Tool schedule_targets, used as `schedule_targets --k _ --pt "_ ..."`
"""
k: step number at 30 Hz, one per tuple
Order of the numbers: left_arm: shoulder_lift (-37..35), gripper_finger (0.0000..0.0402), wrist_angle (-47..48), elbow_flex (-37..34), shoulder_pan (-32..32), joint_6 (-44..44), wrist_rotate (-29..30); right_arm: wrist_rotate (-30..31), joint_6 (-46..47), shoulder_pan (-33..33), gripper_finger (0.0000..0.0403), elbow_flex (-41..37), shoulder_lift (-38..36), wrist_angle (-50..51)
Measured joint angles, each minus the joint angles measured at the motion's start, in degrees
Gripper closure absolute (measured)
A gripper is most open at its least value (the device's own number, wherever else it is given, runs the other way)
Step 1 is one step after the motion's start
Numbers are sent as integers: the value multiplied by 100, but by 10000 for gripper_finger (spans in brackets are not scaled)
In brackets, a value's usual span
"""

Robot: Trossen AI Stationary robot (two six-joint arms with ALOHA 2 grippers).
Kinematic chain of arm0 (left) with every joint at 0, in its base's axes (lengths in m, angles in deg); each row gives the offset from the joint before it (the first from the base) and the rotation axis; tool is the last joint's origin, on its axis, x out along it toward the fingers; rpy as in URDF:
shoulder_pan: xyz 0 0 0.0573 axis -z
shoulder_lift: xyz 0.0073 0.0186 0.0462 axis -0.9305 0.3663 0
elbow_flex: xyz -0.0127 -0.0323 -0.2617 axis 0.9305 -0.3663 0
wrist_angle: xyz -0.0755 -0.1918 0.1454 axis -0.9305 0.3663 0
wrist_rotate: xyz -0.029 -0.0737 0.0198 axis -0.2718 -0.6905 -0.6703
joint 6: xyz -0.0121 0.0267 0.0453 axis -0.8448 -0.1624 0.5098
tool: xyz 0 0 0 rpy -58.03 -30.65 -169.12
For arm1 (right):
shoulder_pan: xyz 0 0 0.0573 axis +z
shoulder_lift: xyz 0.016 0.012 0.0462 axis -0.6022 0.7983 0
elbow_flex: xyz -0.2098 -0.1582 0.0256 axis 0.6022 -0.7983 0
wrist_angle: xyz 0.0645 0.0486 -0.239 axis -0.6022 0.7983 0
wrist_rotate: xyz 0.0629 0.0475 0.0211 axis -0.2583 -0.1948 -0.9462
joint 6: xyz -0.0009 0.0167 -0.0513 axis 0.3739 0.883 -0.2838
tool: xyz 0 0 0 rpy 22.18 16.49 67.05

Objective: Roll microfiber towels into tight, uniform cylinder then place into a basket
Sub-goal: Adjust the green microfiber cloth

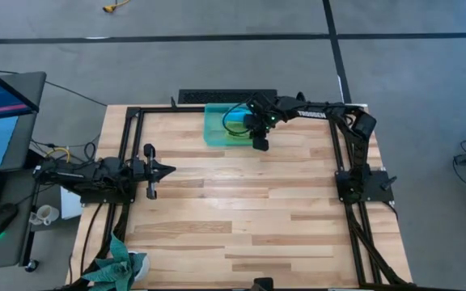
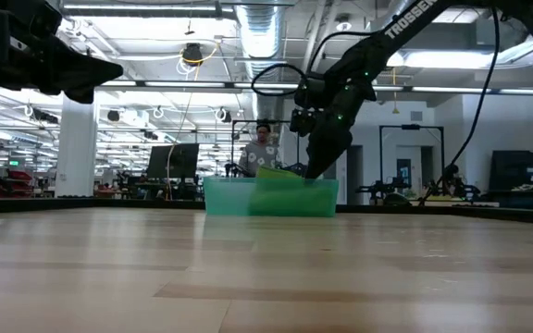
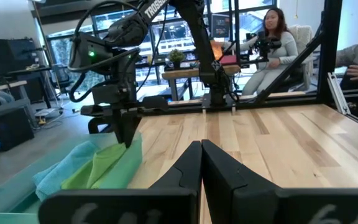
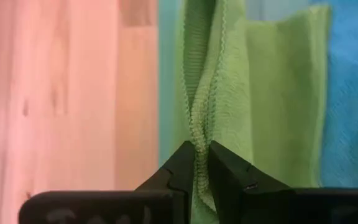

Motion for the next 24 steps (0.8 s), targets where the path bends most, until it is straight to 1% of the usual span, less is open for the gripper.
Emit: schedule_targets --k 3,8,14,18,24 --pt "0 401 0 1 0 -3 -2 46 23 25 337 0 0 -53" --pt "0 401 0 1 0 -47 -2 656 328 -11 337 0 0 -350" --pt "0 401 0 1 0 -51 -2 623 347 -72 331 79 2 -252" --pt "0 401 0 1 0 -51 -2 625 348 -80 300 83 2 -217" --pt "0 401 0 1 0 -56 0 636 144 -74 231 171 2 -180"
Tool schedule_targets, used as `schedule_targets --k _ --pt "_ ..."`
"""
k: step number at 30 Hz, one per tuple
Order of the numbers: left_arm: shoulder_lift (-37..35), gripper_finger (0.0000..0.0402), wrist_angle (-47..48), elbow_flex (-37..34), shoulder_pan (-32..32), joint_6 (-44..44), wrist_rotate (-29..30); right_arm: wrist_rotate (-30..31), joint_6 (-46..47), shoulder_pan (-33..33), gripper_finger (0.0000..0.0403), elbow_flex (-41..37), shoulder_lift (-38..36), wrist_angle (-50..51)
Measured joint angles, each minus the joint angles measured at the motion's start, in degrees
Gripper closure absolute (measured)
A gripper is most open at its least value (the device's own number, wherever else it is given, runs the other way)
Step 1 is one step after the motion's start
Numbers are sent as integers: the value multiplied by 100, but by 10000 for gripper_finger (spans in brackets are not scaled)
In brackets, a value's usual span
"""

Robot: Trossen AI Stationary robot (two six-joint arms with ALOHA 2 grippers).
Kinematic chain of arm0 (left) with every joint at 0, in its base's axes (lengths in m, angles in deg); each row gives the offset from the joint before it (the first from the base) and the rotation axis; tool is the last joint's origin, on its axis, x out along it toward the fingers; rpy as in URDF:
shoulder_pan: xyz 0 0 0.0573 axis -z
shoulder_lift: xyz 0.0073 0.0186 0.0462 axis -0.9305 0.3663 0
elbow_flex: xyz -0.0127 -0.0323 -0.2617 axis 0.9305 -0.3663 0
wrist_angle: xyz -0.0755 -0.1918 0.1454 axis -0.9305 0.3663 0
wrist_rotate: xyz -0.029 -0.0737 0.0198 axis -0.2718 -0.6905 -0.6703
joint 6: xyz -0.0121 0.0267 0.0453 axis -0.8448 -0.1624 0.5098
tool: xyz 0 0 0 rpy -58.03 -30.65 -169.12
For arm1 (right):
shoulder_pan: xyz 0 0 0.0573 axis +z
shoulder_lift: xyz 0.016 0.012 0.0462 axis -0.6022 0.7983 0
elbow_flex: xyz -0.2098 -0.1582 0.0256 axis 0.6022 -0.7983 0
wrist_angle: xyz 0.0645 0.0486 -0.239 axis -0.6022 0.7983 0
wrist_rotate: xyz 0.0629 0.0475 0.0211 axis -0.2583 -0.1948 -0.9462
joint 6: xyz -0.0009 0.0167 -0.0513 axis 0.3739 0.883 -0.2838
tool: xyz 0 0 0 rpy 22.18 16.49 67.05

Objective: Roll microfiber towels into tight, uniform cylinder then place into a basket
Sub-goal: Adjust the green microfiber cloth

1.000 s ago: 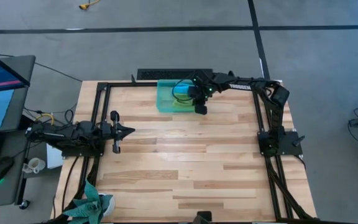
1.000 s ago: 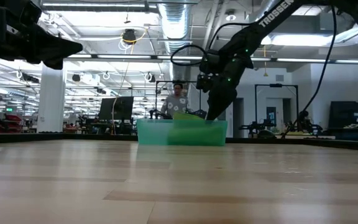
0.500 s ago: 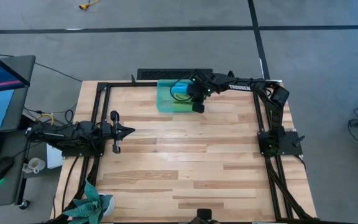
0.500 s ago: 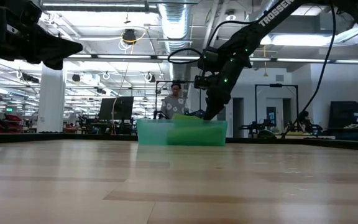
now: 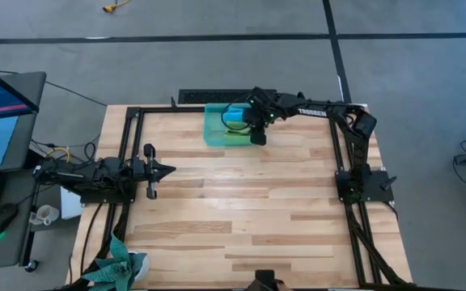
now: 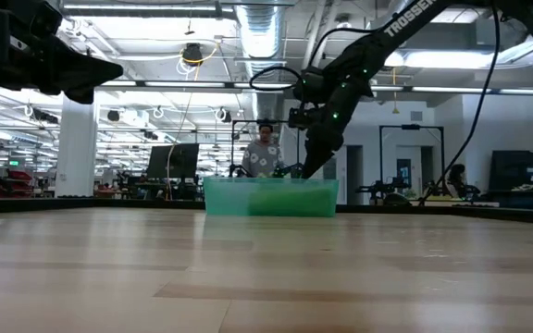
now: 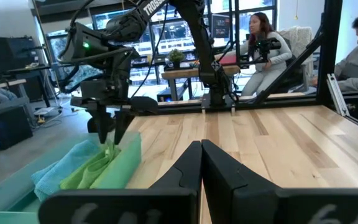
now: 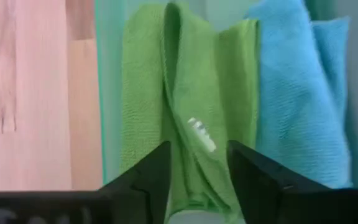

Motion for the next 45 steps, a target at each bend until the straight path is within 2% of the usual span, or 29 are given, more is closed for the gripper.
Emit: schedule_targets --k 5,7,9,12,18,20,25,31,45 --pt "0 401 0 -1 0 -2 0 -18 -82 -7 200 452 2 535" --pt "0 401 0 0 0 -3 0 -79 -220 -7 201 593 0 911" --pt "0 401 0 -2 0 -4 0 -394 -374 -7 212 623 0 1208" --pt "0 401 0 -2 0 -4 2 -913 -446 -6 253 629 0 1462" --pt "0 401 0 -2 0 48 2 -936 -450 -21 371 631 0 1420" --pt "0 401 0 0 0 4 4 -939 -449 -43 392 622 17 1391" --pt "0 401 0 -2 0 -52 7 -986 -411 8 382 592 296 1309" --pt "0 401 0 -2 0 -54 9 -1088 -404 78 398 602 378 1299" --pt "0 401 0 0 2 -61 9 -1120 -398 105 397 601 667 1262"
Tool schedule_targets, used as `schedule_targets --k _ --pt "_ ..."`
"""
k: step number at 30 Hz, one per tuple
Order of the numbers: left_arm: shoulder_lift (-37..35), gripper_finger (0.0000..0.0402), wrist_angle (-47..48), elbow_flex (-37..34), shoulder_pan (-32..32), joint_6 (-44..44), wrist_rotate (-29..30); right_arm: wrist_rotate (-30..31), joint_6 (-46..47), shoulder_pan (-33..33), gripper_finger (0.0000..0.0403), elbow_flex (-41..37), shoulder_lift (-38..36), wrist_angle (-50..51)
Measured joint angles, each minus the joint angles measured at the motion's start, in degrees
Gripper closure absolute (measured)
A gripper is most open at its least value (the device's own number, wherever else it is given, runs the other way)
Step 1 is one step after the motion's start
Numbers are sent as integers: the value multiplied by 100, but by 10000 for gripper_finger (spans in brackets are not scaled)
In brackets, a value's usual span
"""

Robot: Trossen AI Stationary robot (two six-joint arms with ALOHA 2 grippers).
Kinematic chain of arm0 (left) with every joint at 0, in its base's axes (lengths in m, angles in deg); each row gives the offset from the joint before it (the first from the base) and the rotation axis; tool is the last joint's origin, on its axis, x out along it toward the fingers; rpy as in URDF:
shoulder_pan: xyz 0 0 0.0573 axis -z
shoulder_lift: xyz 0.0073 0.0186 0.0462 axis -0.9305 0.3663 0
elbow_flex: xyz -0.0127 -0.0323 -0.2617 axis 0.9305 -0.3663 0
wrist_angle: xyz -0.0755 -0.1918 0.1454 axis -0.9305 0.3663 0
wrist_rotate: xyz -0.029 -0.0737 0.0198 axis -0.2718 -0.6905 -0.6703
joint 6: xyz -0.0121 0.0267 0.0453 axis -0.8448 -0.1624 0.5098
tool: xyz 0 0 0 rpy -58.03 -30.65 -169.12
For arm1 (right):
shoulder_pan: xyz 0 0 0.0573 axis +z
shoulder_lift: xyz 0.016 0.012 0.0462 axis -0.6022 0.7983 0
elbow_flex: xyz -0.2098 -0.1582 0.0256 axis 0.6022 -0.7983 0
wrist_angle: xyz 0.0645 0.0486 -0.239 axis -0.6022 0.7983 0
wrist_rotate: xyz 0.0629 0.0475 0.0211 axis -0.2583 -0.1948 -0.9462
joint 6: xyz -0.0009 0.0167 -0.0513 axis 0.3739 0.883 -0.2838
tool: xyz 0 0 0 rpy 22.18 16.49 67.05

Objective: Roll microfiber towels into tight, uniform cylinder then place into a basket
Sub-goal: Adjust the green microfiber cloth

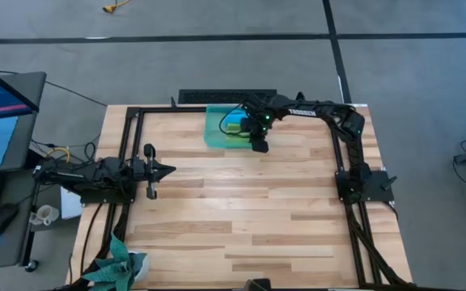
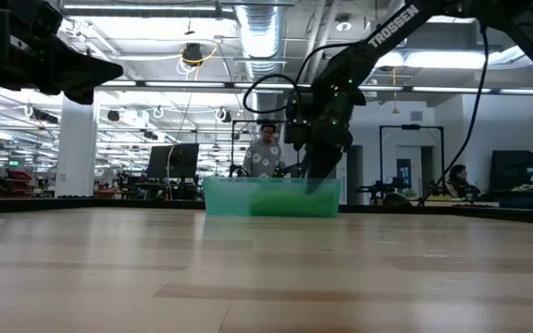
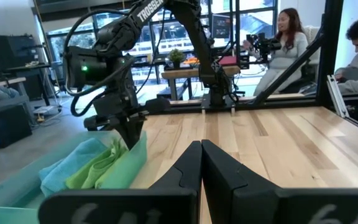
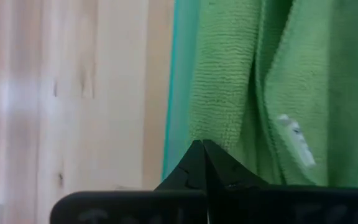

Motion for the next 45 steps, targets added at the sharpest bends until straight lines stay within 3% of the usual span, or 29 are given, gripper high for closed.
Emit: schedule_targets --k 26,34,37,42,45 --pt "0 401 0 0 -1 -13 2 1295 608 -226 396 0 -15 -914" --pt "0 401 0 0 0 -28 2 1269 611 -392 395 -2 -83 -934" --pt "0 401 0 0 -1 -31 2 1018 523 -449 395 0 -253 -858" --pt "0 401 0 0 -2 -31 2 -303 274 -459 395 0 -365 -599" --pt "0 401 0 2 -2 -31 31 -452 251 -323 395 3 -287 -419"
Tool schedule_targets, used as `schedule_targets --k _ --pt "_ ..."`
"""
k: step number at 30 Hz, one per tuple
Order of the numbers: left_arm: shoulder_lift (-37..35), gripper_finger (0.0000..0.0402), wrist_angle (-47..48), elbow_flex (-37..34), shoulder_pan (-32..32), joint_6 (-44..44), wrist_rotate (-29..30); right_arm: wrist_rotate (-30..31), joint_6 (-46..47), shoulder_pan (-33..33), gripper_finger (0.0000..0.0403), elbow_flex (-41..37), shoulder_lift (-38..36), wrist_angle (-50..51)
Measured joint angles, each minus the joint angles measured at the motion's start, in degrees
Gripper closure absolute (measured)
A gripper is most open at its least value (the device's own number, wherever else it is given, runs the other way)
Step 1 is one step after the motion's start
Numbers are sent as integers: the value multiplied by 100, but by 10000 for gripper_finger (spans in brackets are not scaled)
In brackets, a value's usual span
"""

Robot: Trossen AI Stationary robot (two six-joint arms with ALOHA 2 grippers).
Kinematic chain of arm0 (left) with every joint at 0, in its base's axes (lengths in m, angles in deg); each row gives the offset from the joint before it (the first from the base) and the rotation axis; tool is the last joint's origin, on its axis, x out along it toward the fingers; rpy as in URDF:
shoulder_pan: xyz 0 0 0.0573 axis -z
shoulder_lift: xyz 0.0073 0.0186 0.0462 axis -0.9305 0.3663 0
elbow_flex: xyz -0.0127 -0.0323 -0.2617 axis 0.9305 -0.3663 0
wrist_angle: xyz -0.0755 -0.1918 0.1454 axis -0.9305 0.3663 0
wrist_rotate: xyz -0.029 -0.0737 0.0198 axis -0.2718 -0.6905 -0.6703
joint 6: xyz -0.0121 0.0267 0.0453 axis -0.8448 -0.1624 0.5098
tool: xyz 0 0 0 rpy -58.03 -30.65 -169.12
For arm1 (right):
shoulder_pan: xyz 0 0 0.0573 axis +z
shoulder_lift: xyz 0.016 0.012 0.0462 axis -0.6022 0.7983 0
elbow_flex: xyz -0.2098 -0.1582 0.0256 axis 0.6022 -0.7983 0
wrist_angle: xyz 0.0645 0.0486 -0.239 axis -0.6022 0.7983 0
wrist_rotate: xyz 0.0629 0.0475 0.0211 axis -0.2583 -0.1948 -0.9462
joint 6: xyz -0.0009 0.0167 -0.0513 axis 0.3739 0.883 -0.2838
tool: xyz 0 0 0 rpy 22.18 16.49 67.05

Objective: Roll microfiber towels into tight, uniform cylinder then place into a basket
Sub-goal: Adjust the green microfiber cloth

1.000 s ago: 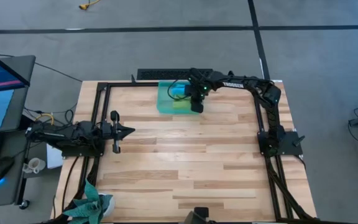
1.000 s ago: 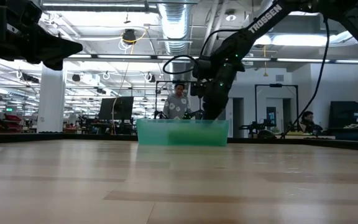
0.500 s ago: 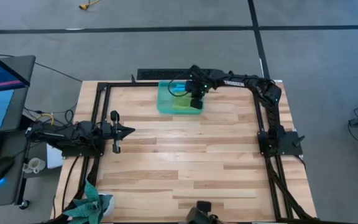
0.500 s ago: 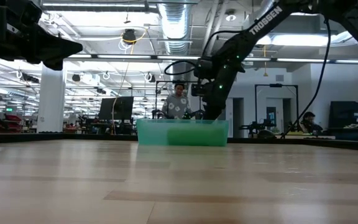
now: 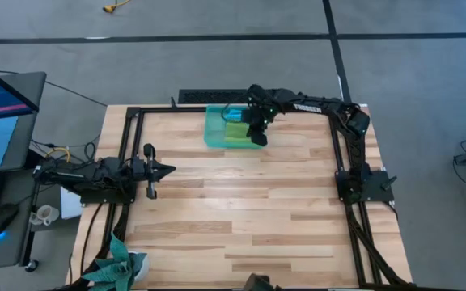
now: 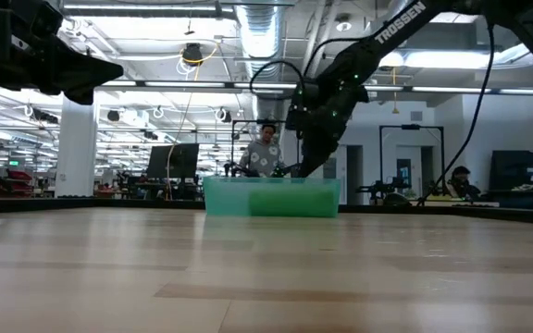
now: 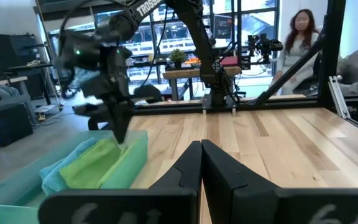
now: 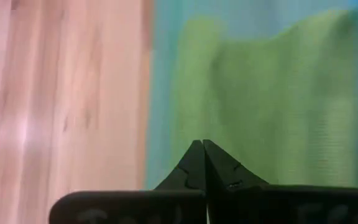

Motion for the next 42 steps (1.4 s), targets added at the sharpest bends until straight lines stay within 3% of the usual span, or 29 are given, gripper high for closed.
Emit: schedule_targets --k 8,28,33,42 --pt "0 401 0 -1 0 0 2 -93 -222 363 395 -3 83 7" --pt "0 401 0 0 0 -4 9 -79 -258 338 399 -409 84 240" --pt "0 401 -2 0 0 -3 13 751 33 329 399 -453 88 -37" --pt "0 401 -2 0 0 -35 13 1110 391 244 399 -453 88 -411"
